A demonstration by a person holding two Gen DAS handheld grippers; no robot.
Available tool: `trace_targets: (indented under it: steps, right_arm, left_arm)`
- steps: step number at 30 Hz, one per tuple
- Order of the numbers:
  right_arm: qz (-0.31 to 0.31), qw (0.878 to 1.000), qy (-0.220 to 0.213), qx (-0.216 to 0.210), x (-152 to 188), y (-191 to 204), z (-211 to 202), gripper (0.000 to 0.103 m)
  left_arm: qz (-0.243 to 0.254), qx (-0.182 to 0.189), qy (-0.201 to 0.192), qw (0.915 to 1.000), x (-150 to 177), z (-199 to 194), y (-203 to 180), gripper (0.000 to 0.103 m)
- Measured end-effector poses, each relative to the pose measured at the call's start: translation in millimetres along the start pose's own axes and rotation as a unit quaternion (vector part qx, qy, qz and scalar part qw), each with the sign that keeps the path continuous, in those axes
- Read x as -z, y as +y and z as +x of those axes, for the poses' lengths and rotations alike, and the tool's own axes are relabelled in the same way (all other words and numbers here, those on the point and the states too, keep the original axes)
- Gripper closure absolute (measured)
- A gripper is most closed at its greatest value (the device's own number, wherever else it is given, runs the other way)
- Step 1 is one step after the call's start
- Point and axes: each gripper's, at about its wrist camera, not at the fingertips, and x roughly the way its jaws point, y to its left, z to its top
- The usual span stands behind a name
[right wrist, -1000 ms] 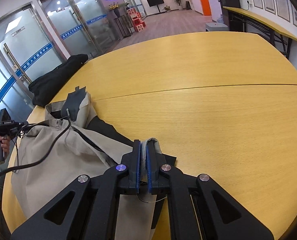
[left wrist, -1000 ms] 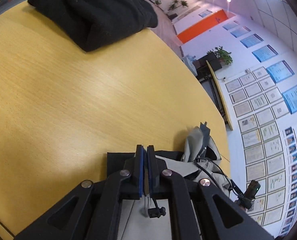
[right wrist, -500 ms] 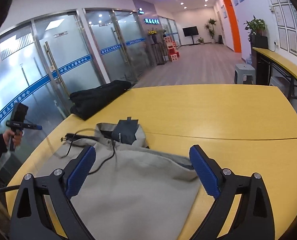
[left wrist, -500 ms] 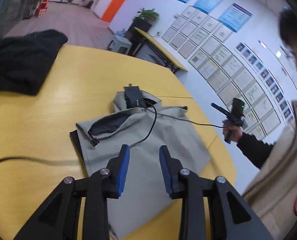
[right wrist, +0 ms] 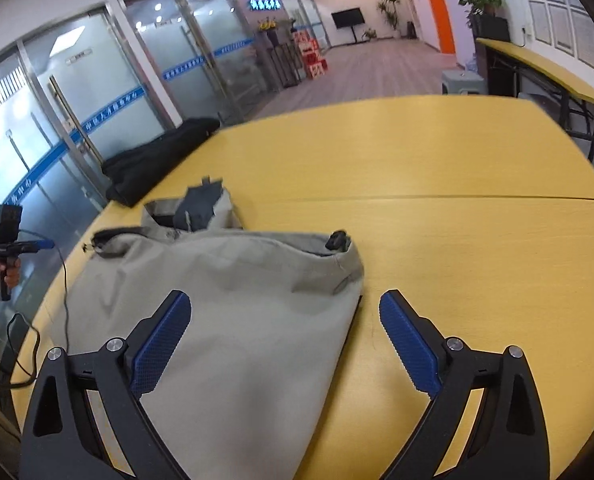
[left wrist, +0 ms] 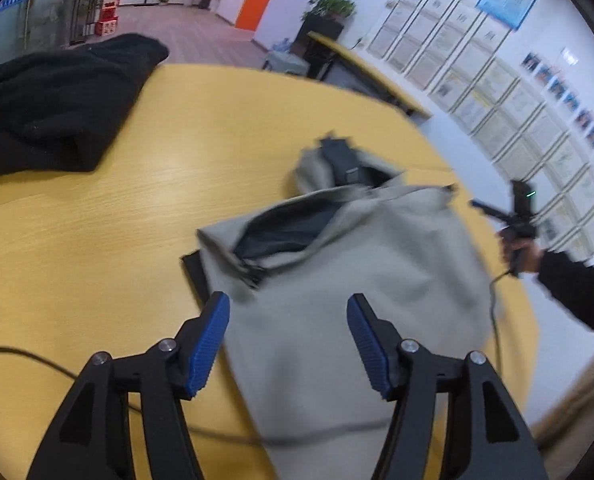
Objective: Fold clothes
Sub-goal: 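Lift the hem with both grippers and fold it toward the collar, then lower the hem onto the collar and open both grippers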
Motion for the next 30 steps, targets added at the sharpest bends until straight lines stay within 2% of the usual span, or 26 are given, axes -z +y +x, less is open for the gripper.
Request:
trace_targets:
  steps: [4, 6, 8, 10, 12, 18, 19, 21, 23, 26, 30]
  right_arm:
    - [0.002, 0.999, 0.039, 0.005, -1, -16, 53, 0.007]
    - [0.008, 0.999, 0.049, 0.0, -5, -23, 69, 0.011]
    - [0.008, 0.999, 0.04, -0.008, -10, -25, 74, 0.013]
    - [0.011, 0.999, 0.027, -0.014, -15, -27, 72, 0.021]
    - [0.012, 1.0, 0.019, -0.013, -18, -30, 69, 0.043]
    - [0.006, 1.0, 0.017, -0.001, -23, -39, 64, 0.075]
    - [0.006, 1.0, 0.02, -0.005, -23, -40, 66, 0.077]
    - [0.008, 0.999, 0.027, -0.014, -25, -41, 71, 0.089]
    - [0.007, 0.999, 0.031, -0.016, -26, -39, 76, 0.095]
    - [0.004, 0.999, 0.032, -0.013, -26, -38, 80, 0.099]
    - [0.008, 1.0, -0.001, -0.003, -33, -38, 66, 0.1]
  left_arm:
    - [0.071, -0.054, 0.04, 0.9952, -9, 61, 12, 0.039]
    - [0.098, -0.058, 0.048, 0.9923, -14, 74, 14, 0.039]
    - [0.136, -0.062, 0.047, 0.9877, -17, 79, 10, 0.039]
    - [0.165, -0.066, 0.044, 0.9831, -21, 83, 8, 0.039]
    - [0.179, -0.067, 0.035, 0.981, -24, 83, 9, 0.04]
    - [0.214, -0.045, -0.001, 0.9757, -35, 68, 3, 0.045]
    - [0.218, -0.042, -0.004, 0.9751, -39, 66, 2, 0.05]
    - [0.213, -0.03, -0.013, 0.9765, -47, 69, 0, 0.055]
    - [0.195, -0.002, -0.013, 0.9807, -53, 67, 3, 0.075]
    - [0.152, 0.005, 0.002, 0.9883, -56, 71, 17, 0.081]
    - [0.123, 0.01, 0.001, 0.9924, -51, 67, 28, 0.085]
